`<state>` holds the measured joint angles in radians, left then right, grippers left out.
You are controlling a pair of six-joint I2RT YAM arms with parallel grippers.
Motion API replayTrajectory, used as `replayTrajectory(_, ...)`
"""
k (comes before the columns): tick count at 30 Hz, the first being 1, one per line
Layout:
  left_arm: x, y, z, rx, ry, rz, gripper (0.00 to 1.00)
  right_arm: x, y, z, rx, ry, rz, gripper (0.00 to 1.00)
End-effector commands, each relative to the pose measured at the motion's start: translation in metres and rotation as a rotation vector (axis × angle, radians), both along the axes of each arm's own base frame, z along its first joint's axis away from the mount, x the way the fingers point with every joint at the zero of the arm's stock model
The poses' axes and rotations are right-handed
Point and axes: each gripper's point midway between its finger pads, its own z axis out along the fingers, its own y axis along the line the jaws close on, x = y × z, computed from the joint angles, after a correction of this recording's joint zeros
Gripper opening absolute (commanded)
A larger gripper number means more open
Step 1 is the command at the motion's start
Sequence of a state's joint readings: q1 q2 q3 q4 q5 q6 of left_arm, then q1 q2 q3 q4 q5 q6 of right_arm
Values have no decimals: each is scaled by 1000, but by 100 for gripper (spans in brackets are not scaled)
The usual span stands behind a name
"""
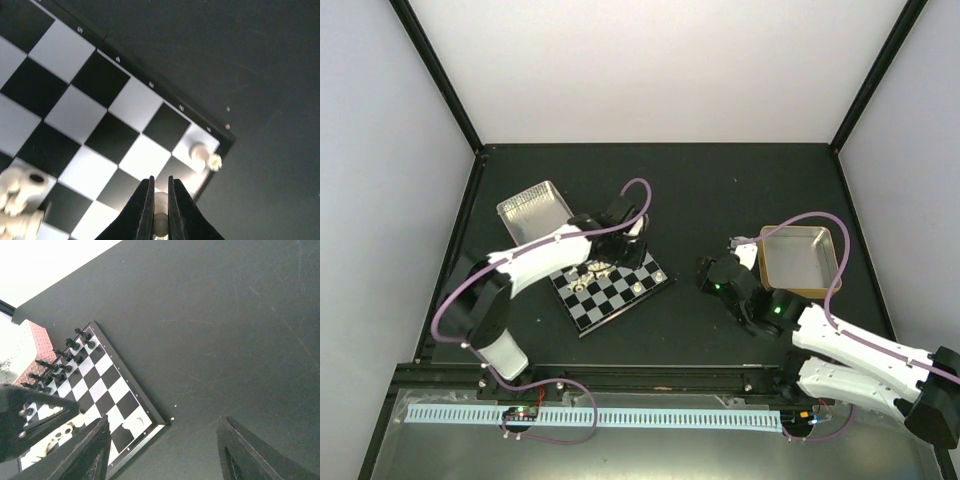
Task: Set up the chess pieces on the board
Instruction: Place the chess piece on the chessboard.
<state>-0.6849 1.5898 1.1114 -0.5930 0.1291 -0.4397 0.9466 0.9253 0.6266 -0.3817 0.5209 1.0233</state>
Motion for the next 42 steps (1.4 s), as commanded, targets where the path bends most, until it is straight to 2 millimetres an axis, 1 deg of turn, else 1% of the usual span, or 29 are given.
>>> replayTrajectory(1,17,-8,-12,107,10,-2,6,2,-16,2,-4,-28,-69,60)
replayTrajectory(6,20,-26,-25,108,60,-45,6,2,-20,4,-9,-36,-83,60)
replayTrajectory(9,23,-33,-25,99,65,-73,6,2,-22,6,-13,-42,-86,60)
replayTrajectory(14,21,-47,-33,65,113,-123,6,2,-22,10,-12,-47,-83,60)
replayTrajectory(19,23,-46,-43,87,142,-114,6,0,-26,20,5,-59,-86,60)
replayTrajectory(27,27,-44,-47,100,158,-100,8,-4,-35,34,37,-87,-102,60)
replayTrajectory(32,29,-45,-48,92,173,-107,10,-6,-36,37,45,-89,-104,60)
replayTrajectory(37,31,-46,-48,88,175,-108,9,-7,-38,35,50,-81,-106,60)
replayTrajectory(42,35,-44,-48,82,175,-112,11,-8,-40,36,54,-81,-108,60)
